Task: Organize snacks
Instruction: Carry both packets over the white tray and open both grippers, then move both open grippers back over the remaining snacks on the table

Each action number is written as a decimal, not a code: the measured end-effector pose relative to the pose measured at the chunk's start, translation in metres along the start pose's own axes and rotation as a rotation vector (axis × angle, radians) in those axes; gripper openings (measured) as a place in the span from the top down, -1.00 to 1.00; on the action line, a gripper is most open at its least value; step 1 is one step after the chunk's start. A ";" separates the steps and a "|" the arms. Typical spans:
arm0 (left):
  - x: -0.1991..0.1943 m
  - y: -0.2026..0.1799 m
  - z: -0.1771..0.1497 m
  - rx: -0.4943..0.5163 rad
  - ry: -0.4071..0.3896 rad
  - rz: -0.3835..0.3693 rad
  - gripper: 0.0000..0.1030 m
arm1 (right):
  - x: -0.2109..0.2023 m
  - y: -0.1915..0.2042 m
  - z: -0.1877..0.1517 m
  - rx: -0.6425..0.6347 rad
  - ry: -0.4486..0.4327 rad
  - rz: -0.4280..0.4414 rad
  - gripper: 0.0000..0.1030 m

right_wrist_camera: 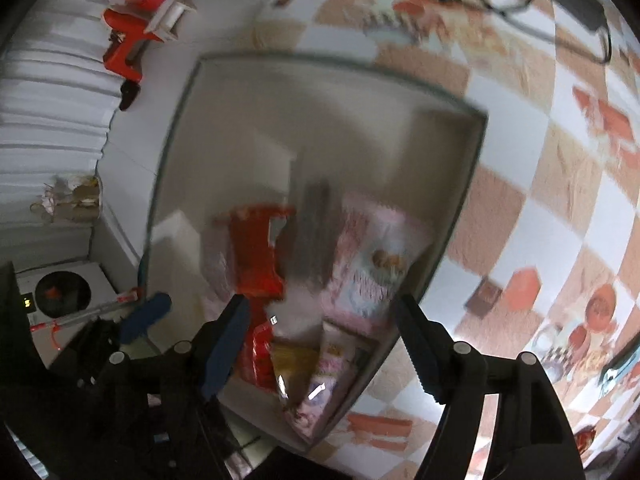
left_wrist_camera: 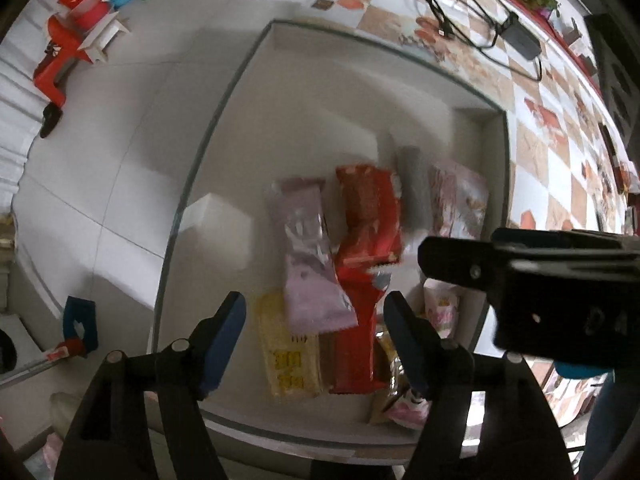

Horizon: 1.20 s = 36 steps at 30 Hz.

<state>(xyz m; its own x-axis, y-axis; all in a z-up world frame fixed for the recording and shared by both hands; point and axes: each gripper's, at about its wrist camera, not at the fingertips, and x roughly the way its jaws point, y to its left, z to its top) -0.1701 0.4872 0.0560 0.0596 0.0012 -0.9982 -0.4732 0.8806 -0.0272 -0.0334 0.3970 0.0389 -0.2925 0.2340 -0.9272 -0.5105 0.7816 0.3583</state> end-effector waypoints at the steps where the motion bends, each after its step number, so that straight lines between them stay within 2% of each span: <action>1: 0.002 0.000 -0.001 0.002 0.007 0.003 -0.45 | 0.001 -0.001 -0.002 0.002 0.007 0.008 -0.48; 6: 0.010 -0.001 -0.005 0.007 0.042 0.004 -0.46 | 0.004 -0.004 -0.008 -0.013 0.018 -0.018 -0.48; 13: 0.016 -0.019 -0.019 0.080 0.063 0.005 -0.48 | 0.003 -0.021 -0.022 0.007 0.027 -0.045 -0.48; 16: 0.016 -0.030 -0.025 0.114 0.063 0.004 -0.49 | 0.002 -0.031 -0.031 0.032 0.032 -0.043 -0.48; 19: 0.012 -0.045 -0.027 0.147 0.059 0.000 -0.53 | -0.011 -0.042 -0.037 0.064 -0.002 -0.023 -0.48; 21: 0.008 -0.053 -0.028 0.166 0.055 -0.010 -0.54 | -0.023 -0.055 -0.042 0.087 -0.036 -0.009 -0.70; 22: 0.006 -0.058 -0.029 0.171 0.047 -0.023 -0.57 | -0.029 -0.059 -0.045 0.098 -0.055 -0.010 -0.95; 23: 0.005 -0.062 -0.029 0.181 0.045 -0.024 -0.58 | -0.036 -0.065 -0.048 0.111 -0.075 -0.024 -0.98; 30: -0.002 -0.101 -0.034 0.279 0.030 -0.027 -0.58 | -0.071 -0.111 -0.070 0.209 -0.156 0.007 -0.98; 33: -0.004 -0.123 -0.036 0.329 0.030 -0.028 -0.58 | -0.083 -0.140 -0.088 0.277 -0.181 -0.004 -0.98; 36: -0.003 -0.147 -0.040 0.381 0.036 -0.034 -0.58 | -0.086 -0.168 -0.113 0.344 -0.168 -0.044 -0.98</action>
<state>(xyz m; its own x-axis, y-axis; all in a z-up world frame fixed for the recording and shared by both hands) -0.1358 0.3385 0.0607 0.0351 -0.0420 -0.9985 -0.1103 0.9928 -0.0456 -0.0139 0.1798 0.0704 -0.1248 0.2649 -0.9562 -0.2101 0.9348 0.2864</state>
